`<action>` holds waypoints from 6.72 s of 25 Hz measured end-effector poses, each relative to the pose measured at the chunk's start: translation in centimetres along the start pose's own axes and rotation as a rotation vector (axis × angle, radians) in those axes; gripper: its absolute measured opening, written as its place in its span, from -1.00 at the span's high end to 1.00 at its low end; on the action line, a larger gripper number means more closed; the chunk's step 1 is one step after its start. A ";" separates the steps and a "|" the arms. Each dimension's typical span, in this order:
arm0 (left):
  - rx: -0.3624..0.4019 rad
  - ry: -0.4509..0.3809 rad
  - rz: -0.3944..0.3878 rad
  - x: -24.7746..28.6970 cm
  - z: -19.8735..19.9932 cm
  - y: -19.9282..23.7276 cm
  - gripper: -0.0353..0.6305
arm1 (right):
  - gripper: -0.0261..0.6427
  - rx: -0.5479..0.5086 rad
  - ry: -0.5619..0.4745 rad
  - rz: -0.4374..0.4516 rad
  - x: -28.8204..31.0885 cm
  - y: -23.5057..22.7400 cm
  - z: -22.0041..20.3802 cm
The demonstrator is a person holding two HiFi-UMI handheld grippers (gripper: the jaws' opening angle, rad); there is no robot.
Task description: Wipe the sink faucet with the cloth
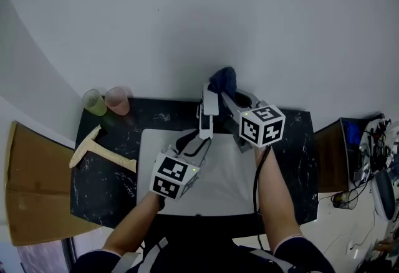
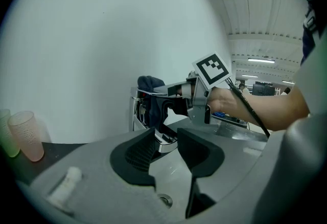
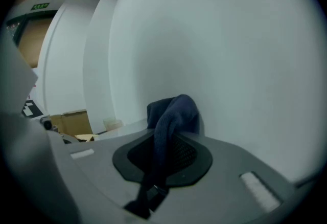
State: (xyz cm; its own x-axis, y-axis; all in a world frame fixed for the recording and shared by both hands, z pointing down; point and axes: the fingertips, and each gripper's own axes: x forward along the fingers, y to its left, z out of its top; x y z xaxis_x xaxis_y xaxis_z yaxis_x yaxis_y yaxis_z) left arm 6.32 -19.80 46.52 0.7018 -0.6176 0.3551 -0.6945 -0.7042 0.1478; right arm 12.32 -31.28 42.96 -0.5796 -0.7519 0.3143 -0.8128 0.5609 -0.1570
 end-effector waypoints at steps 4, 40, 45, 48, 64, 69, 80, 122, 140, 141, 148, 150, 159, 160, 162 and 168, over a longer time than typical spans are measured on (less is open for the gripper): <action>-0.003 0.007 -0.004 0.0 0.1 -0.3 0.47 | 0.79 0.055 0.008 0.018 0.3 -0.1 -1.6; 0.031 0.031 0.065 -0.5 -0.2 0.4 0.48 | 0.80 -0.004 0.122 0.158 -0.1 2.2 -6.5; 0.042 0.034 0.061 -0.4 -0.2 0.4 0.49 | 0.80 -0.020 0.097 0.237 -1.6 4.6 -5.9; 0.038 0.030 0.042 -0.2 -0.1 0.4 0.49 | 0.80 -0.029 0.091 0.265 -2.8 6.1 -5.9; 0.044 0.006 -0.014 -2.6 -0.4 -0.8 0.49 | 0.80 -0.288 0.132 0.408 -7.7 13.4 -5.0; 0.036 0.013 0.004 -3.5 -0.9 0.0 0.49 | 0.79 -0.257 0.181 0.393 -5.4 13.3 -5.6; 0.025 0.013 0.015 -2.7 -0.8 0.9 0.49 | 0.78 -0.074 0.165 0.355 -2.5 9.9 -5.3; 0.239 -0.013 -0.119 -4.0 0.5 -2.4 0.21 | 0.79 -0.112 0.234 0.311 -7.1 11.5 -6.0; 0.355 -0.006 -0.126 -2.9 2.2 -1.7 0.70 | 0.33 -0.029 0.018 0.338 -9.2 14.6 -2.1; 0.338 0.005 -0.124 -2.6 2.0 -1.1 0.70 | 0.33 -0.016 0.015 0.308 -9.3 13.9 -2.2; 0.273 0.068 -0.131 -0.1 2.5 2.2 0.70 | 0.48 0.058 0.046 0.139 -9.0 10.5 -5.0; 0.265 0.079 -0.125 0.7 2.5 2.9 0.70 | 0.48 0.065 0.063 0.125 -8.7 10.3 -5.9; 0.202 0.019 -0.097 3.5 3.4 4.7 0.69 | 0.48 0.075 0.065 0.088 -7.7 9.7 -7.1; 0.199 0.008 -0.084 3.8 3.6 5.0 0.69 | 0.48 0.074 0.063 0.079 -7.6 9.5 -7.1; 0.187 -0.011 -0.059 4.3 3.8 5.8 0.69 | 0.48 0.069 0.058 0.061 -7.4 9.3 -7.2; 0.168 -0.049 -0.069 4.7 4.4 6.1 0.69 | 0.48 0.071 0.034 0.021 -6.6 8.5 -6.7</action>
State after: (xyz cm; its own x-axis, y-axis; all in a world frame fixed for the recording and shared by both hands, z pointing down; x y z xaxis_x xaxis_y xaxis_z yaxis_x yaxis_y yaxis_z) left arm 6.02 -28.56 45.00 0.7562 -0.5796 0.3036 -0.6114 -0.7912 0.0126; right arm 9.60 -19.22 45.78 -0.5953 -0.7274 0.3414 -0.8032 0.5495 -0.2298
